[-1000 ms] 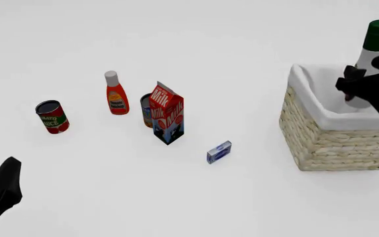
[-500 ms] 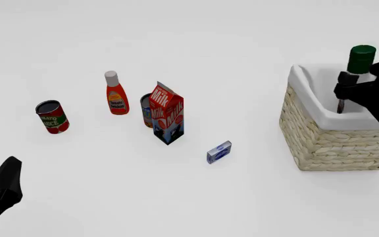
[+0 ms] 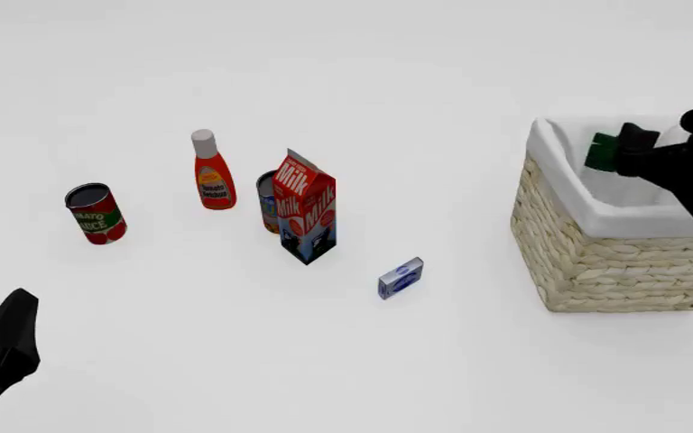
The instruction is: Pick the salad dressing and place it in the basket.
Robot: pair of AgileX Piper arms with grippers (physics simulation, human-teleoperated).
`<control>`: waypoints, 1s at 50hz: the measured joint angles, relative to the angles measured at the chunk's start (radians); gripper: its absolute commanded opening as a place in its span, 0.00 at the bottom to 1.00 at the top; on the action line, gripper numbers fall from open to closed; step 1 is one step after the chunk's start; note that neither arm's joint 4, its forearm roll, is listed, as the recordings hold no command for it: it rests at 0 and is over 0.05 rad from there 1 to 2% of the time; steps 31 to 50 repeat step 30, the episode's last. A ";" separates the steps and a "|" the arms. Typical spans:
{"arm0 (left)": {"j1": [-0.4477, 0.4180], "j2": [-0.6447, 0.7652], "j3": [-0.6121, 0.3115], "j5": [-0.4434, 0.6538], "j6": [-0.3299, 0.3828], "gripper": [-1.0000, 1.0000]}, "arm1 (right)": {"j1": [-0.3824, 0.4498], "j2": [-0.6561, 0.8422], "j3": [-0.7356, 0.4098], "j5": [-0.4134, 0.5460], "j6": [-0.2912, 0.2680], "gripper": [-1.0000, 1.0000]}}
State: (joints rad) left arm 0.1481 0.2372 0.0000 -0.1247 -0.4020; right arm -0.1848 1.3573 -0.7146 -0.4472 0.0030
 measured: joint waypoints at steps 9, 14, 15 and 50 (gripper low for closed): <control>0.000 0.004 0.000 -0.004 0.000 1.00 | 0.005 -0.058 0.021 0.013 0.003 1.00; 0.000 0.007 0.000 -0.007 -0.001 1.00 | 0.010 -0.104 0.045 0.022 0.006 1.00; 0.000 0.007 0.000 -0.007 -0.001 1.00 | 0.010 -0.114 0.051 0.024 0.007 1.00; 0.001 -0.060 0.000 0.056 -0.003 1.00 | 0.024 -0.336 0.174 0.094 0.023 1.00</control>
